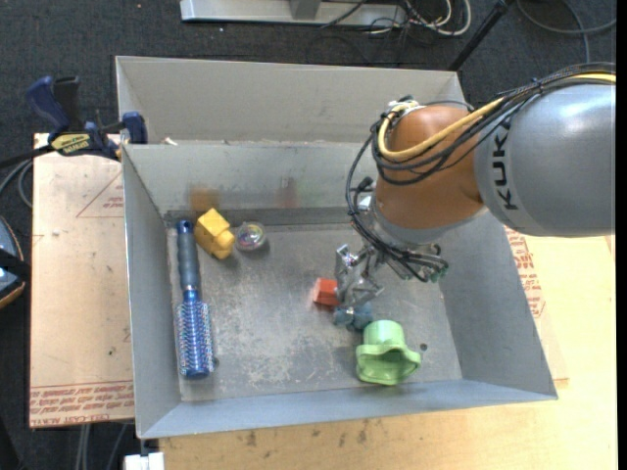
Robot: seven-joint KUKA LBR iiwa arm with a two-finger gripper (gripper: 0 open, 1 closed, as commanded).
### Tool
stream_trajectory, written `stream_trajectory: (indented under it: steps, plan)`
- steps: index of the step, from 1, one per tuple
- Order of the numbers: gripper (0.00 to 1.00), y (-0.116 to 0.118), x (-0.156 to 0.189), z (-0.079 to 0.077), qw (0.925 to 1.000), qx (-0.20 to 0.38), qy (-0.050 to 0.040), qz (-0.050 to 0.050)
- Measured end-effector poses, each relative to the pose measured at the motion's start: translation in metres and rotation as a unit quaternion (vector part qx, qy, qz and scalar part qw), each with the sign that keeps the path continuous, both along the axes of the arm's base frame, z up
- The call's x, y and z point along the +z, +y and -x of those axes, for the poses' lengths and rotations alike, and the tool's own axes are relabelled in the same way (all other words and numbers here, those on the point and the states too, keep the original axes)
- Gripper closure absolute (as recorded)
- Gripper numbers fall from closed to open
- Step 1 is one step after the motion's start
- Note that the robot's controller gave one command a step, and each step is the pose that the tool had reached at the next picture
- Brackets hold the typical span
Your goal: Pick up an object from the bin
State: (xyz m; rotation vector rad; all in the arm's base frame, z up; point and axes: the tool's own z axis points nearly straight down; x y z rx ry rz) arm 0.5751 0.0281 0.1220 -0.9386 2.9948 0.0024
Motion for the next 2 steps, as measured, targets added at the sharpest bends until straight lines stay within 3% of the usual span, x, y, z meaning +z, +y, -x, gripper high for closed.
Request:
stream_trajectory:
  steps: [1, 2]
  plan:
    - [1.0, -0.014, 0.053, -0.015, 0.9936, -0.113, -0.0019, 0.0]
    - [1.0, -0.019, -0.008, 0.027, 0.9905, -0.138, 0.0055, 0.001]
